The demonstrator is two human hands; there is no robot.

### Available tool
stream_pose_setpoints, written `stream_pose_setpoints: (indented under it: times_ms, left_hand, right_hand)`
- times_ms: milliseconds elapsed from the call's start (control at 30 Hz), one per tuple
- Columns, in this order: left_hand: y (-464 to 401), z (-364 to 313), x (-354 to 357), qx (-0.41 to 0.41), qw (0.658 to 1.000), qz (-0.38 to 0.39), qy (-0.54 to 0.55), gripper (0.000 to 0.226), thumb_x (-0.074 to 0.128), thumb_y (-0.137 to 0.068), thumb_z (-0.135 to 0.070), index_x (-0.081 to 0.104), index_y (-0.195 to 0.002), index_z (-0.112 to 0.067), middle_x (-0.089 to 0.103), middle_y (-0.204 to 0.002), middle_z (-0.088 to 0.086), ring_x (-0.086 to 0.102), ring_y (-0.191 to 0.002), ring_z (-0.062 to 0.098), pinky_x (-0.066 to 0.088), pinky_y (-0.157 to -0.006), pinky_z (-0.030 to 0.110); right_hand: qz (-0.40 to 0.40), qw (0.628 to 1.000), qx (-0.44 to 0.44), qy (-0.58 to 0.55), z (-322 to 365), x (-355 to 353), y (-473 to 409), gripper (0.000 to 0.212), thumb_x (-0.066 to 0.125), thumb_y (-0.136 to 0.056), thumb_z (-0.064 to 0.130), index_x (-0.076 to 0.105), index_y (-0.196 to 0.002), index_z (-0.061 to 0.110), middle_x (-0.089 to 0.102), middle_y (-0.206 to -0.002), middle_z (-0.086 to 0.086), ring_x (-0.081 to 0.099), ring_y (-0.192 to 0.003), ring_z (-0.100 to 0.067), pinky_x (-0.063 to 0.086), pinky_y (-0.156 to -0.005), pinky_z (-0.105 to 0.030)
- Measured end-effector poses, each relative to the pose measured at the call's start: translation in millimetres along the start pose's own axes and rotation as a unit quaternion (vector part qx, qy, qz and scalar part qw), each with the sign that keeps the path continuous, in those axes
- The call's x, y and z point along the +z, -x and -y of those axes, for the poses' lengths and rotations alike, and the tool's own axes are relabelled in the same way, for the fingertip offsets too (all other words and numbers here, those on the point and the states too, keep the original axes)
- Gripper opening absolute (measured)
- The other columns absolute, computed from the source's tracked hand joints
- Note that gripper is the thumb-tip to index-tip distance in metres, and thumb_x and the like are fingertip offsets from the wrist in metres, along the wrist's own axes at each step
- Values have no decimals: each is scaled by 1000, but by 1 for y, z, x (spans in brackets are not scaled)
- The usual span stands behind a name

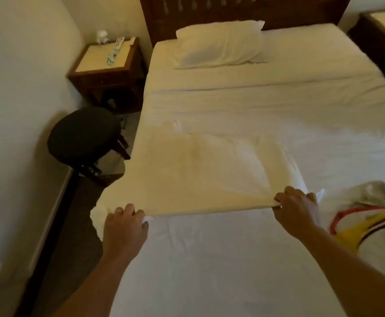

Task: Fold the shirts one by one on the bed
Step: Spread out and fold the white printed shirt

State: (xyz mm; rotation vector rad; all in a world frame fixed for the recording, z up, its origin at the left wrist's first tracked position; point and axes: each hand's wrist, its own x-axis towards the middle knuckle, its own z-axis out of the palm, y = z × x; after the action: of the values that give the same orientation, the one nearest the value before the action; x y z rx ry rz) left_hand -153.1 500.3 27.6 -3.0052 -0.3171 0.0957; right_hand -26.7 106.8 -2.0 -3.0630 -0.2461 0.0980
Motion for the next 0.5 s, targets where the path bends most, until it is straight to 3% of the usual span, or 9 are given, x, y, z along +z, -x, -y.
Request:
stream_pose_setpoints:
  times_ms: [167,267,367,500]
  left_hand:
    - [70,-41,132,0,986,155,-62,23,60,-92,-21,73,-111,-25,66,-107,1,64,-97,26,42,-85,41]
    - [101,-72,187,17,972,218,-80,24,61,-90,-20,69,-112,-24,65,-108,3,62,-104,30,41,-89,46]
    - [111,-107,222,37,972,220,-79,33,73,-71,-12,71,-104,-10,65,-96,15,64,-91,39,47,-79,49]
    - [106,-153,239,105,980,164,-37,47,76,-64,-10,63,-109,-8,59,-100,18,60,-88,39,46,-72,46]
  right_hand:
    - [78,996,-37,24,-20,141,80,23,87,-57,10,65,-60,15,55,-68,-6,60,-61,-32,35,-64,-38]
    - [160,985,-26,60,-35,198,121,13,84,-69,19,71,-71,16,62,-79,-7,61,-77,-34,40,-73,-42]
    - [198,977,7,76,-54,224,142,15,72,-79,26,74,-91,19,64,-100,-7,57,-98,-32,37,-83,-43]
    - [166,984,24,62,-71,237,152,26,75,-67,22,68,-89,11,60,-98,-16,55,-92,-39,42,-76,-47]
